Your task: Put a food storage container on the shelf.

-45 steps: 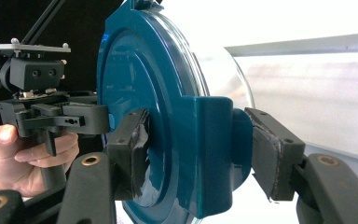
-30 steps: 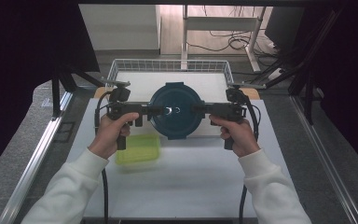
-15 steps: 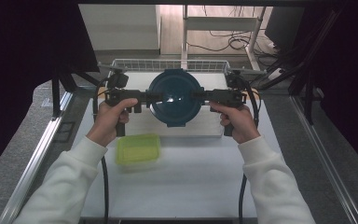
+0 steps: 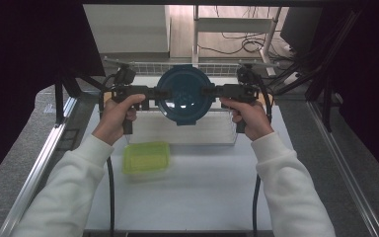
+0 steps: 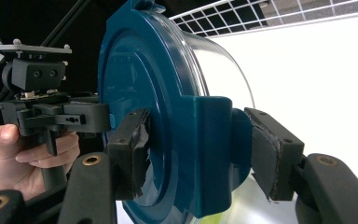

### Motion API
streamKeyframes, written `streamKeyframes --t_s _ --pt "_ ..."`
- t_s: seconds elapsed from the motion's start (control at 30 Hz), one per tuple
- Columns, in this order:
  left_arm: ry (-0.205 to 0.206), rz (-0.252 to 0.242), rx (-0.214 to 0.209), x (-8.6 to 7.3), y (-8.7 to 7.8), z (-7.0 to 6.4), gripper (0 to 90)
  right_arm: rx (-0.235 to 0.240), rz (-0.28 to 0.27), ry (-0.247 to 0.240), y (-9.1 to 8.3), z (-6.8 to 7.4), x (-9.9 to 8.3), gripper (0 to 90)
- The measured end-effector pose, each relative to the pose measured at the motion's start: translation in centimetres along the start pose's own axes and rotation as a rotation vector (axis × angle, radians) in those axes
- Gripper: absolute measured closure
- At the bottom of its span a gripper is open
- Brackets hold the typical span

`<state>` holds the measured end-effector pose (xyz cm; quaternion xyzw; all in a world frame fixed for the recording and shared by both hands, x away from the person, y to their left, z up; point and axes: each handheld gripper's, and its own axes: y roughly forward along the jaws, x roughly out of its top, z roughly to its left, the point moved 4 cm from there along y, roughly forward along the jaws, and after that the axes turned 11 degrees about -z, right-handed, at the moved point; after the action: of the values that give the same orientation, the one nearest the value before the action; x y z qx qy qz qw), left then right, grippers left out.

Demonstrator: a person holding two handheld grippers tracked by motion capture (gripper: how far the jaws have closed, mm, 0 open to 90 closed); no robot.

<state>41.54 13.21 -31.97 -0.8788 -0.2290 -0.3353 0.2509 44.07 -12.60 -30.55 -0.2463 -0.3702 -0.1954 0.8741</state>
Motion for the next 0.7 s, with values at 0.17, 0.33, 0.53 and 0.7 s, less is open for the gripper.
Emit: streamKeyframes --t_s 0.17,0.33,0.53,0.7 --pt "0.008 0.003 0.0 0.7 0.3 0.0 39.3 0.003 -0.002 -0.002 0.1 -0.2 0.6 42.3" --pt "0.019 0.0 -0.001 1.4 0.5 -0.1 39.3 0.002 -0.011 -0.002 0.2 -0.2 1.3 42.3" --pt "0.023 0.004 -0.003 2.2 1.0 0.0 39.2 -0.002 -0.01 0.002 0.4 -0.5 1.9 42.3" --pt "0.026 0.011 -0.003 2.9 1.4 0.2 39.2 -0.002 -0.01 0.009 0.7 -0.8 2.5 42.3"
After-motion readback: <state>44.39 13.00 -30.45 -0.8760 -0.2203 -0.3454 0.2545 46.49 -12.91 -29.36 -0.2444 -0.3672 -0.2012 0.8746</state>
